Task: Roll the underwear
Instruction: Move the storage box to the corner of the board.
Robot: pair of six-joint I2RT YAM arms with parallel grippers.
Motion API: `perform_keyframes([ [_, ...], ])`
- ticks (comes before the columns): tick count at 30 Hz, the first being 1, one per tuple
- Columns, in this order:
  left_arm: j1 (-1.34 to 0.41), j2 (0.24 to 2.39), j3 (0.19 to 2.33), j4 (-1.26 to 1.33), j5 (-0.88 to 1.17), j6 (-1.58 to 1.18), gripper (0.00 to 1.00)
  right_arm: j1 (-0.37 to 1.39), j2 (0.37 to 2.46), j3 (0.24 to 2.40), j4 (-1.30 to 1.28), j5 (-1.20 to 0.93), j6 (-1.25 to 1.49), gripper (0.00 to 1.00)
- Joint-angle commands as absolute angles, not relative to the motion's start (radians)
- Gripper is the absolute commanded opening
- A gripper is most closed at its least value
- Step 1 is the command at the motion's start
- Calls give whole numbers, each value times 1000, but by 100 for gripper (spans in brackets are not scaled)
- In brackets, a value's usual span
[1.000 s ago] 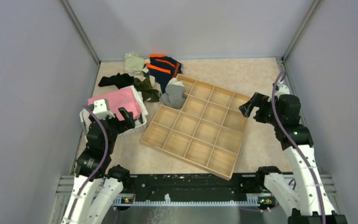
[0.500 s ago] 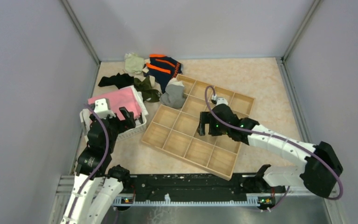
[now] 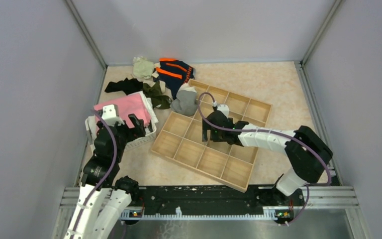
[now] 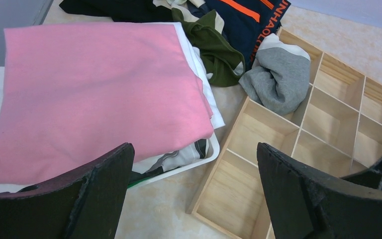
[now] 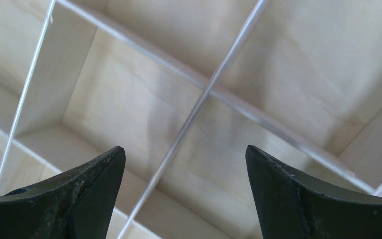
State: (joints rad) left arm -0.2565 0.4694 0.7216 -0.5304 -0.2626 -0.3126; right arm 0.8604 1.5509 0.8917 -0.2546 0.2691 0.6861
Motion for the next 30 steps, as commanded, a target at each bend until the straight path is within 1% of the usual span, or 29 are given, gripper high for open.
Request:
perform_keyframes([
  [1, -252, 484, 722, -495, -248, -311, 99, 868, 1629, 987, -256, 433, 715, 90],
  [5, -252, 484, 722, -495, -246, -311, 99, 830, 1667, 995, -277, 521, 724, 92],
  [9, -252, 488, 721, -494, -242, -311, 99, 734, 1653, 956, -252, 511, 696, 92],
  [15, -252, 501, 722, -492, -236, -309, 99, 571, 1619, 952, -236, 508, 529, 94],
  [17, -252, 505, 721, -492, -235, -308, 99, 487, 1615, 972, -258, 502, 470, 96],
  [21, -252, 512, 720, -488, -229, -308, 99, 317, 1617, 1001, -276, 437, 396, 98],
  [25, -247, 522, 719, -486, -221, -305, 99, 162, 1643, 1041, -291, 352, 400, 99],
  [30, -245, 531, 721, -485, -214, -304, 99, 44, 1685, 1118, -302, 294, 403, 99],
])
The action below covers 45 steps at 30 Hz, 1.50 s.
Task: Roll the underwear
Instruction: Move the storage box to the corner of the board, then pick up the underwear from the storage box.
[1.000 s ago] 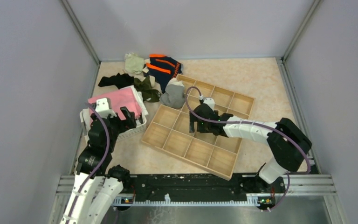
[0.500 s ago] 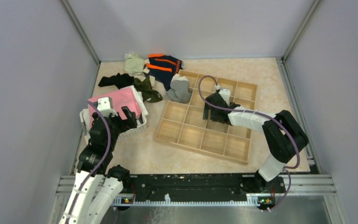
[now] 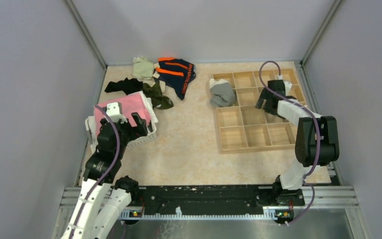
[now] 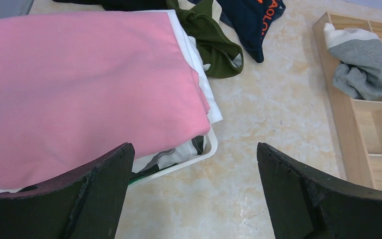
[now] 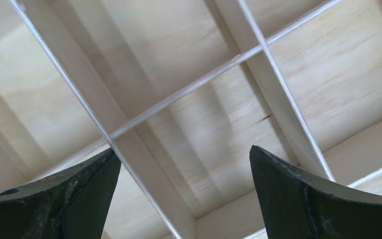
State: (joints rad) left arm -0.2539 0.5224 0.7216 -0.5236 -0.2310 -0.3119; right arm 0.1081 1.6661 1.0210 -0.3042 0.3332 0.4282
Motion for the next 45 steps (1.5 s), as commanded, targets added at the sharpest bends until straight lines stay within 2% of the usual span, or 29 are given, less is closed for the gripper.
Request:
perform_keyframes([
  [1, -245, 530, 720, -484, -213, -304, 99, 32, 1693, 1138, -308, 292, 391, 99],
  [5, -245, 531, 719, -483, -208, -303, 99, 23, 1675, 1200, -351, 254, 313, 99],
  [10, -242, 535, 720, -481, -206, -302, 99, 22, 1488, 1155, -358, 177, 294, 99],
  [15, -236, 543, 720, -478, -196, -301, 99, 38, 1344, 1099, -267, -95, 332, 98],
  [24, -235, 541, 718, -479, -196, -302, 99, 283, 1545, 1252, -308, -64, 313, 96],
  [30, -235, 545, 720, -480, -191, -302, 99, 362, 1721, 1364, -355, -16, 285, 93],
  [41, -235, 549, 720, -480, -192, -302, 99, 394, 1830, 1388, -337, 226, 266, 76],
  [45, -235, 551, 721, -480, -192, -302, 99, 394, 1848, 1385, -303, 203, 262, 57],
])
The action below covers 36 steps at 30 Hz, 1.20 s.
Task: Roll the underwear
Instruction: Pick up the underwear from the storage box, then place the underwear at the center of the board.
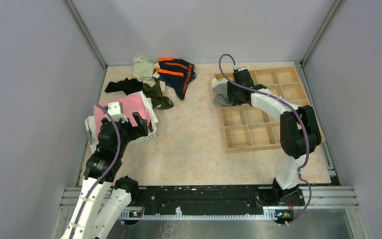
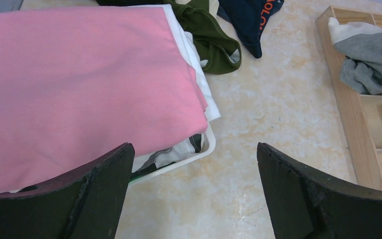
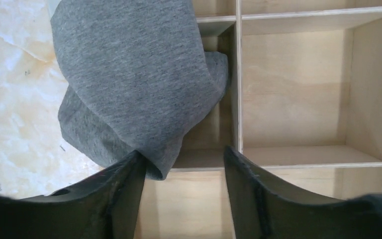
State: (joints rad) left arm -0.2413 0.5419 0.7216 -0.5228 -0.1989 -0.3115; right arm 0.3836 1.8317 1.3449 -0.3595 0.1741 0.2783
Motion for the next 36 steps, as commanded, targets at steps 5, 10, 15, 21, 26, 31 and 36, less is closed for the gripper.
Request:
perform_keyframes([
  [5, -235, 553, 719, -480, -192, -302, 99, 394, 1805, 1353, -242, 173, 259, 27],
  [10, -235, 553, 722, -481, -196, -302, 99, 412, 1696, 1324, -203, 157, 221, 2],
  [15, -233, 551, 721, -483, -204, -304, 99, 486, 1567, 1340, -184, 86, 194, 0],
  [21, -232, 556, 724, -486, -207, -305, 99, 596, 1518, 1444, -194, -41, 232, 0],
  [26, -232, 552, 723, -487, -210, -308, 99, 640, 1547, 1416, -146, -140, 289, 0],
  [31, -232, 555, 723, -487, -208, -307, 99, 642, 1627, 1345, -111, -192, 317, 15],
  [36, -232, 556, 723, -485, -207, -308, 99, 642, 1694, 1315, -145, -121, 304, 40],
])
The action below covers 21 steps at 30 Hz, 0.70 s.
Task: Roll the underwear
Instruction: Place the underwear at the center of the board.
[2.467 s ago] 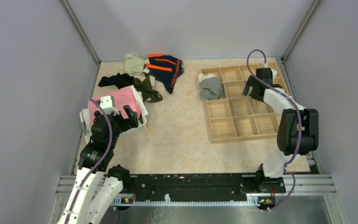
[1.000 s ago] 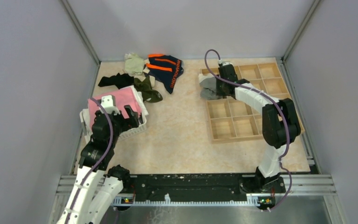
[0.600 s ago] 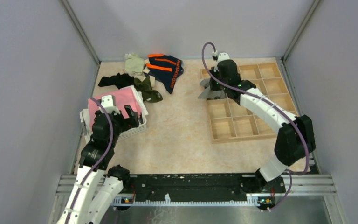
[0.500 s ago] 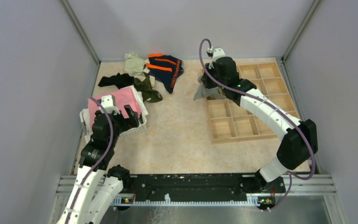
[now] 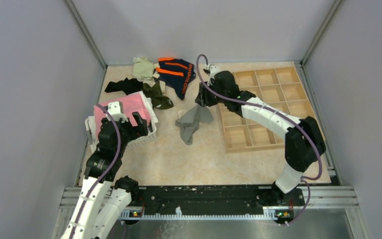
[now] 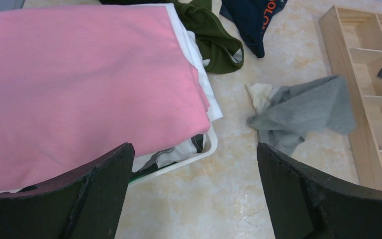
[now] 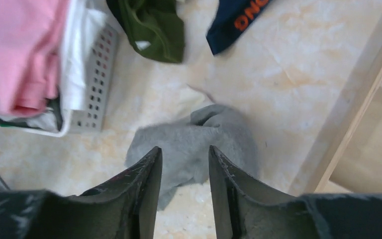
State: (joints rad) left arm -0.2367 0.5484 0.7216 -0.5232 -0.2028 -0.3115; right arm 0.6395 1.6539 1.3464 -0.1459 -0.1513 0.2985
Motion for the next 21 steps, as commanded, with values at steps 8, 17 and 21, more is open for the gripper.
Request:
perform_keyframes([
  [8, -232, 559, 723, -486, -206, -308, 99, 640, 1710, 1245, -161, -14, 352, 62],
  [17, -230, 560, 723, -485, -202, -307, 99, 602, 1804, 1215, -236, 150, 425, 64],
  [21, -230, 563, 723, -485, -201, -307, 99, 565, 1858, 1223, -261, 186, 432, 66],
])
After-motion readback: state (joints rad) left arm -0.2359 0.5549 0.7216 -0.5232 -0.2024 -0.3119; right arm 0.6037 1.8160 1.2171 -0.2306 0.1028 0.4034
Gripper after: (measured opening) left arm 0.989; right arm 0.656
